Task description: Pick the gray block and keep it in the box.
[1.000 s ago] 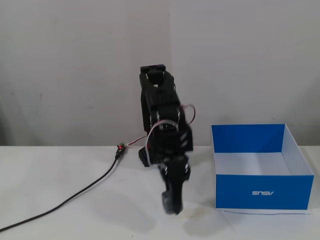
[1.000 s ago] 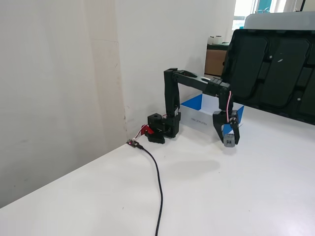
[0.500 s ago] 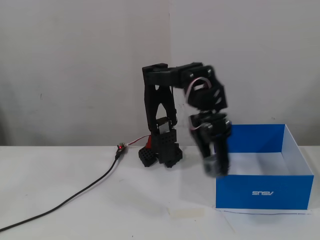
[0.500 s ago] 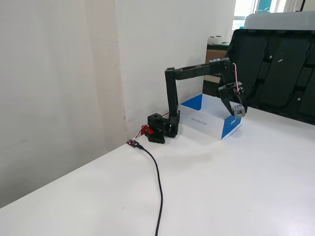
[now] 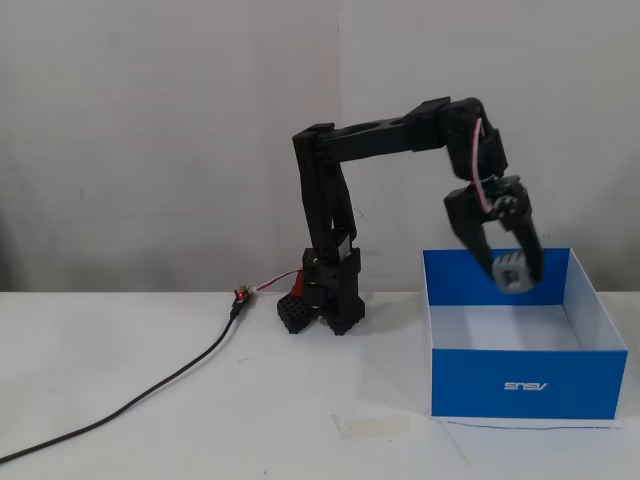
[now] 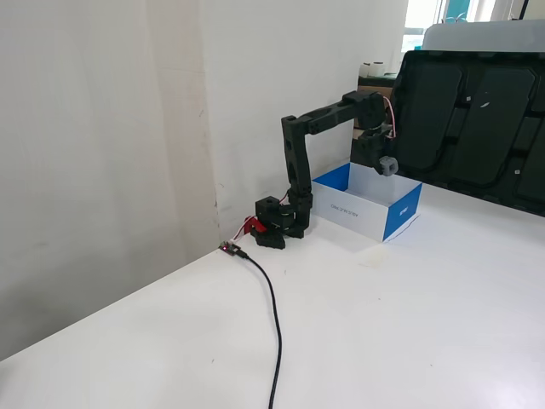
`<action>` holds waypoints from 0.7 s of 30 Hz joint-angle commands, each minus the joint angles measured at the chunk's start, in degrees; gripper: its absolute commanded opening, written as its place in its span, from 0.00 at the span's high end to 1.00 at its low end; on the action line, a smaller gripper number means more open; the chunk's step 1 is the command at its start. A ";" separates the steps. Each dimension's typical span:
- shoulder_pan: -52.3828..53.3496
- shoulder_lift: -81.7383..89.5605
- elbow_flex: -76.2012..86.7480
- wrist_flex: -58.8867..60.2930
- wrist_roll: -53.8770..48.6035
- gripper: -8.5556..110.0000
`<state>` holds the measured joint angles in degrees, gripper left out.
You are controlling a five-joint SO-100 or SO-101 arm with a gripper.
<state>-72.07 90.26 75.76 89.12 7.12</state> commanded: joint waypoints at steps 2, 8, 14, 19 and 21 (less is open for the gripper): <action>-6.94 2.72 -1.14 0.18 -0.18 0.86; -5.63 1.67 -1.05 1.23 -0.62 0.71; -4.39 1.76 -1.32 2.29 -1.93 0.77; 0.00 3.60 -2.37 2.55 -1.76 0.87; 3.43 5.01 -2.20 2.72 -1.32 0.88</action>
<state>-73.12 90.26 75.76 91.58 5.62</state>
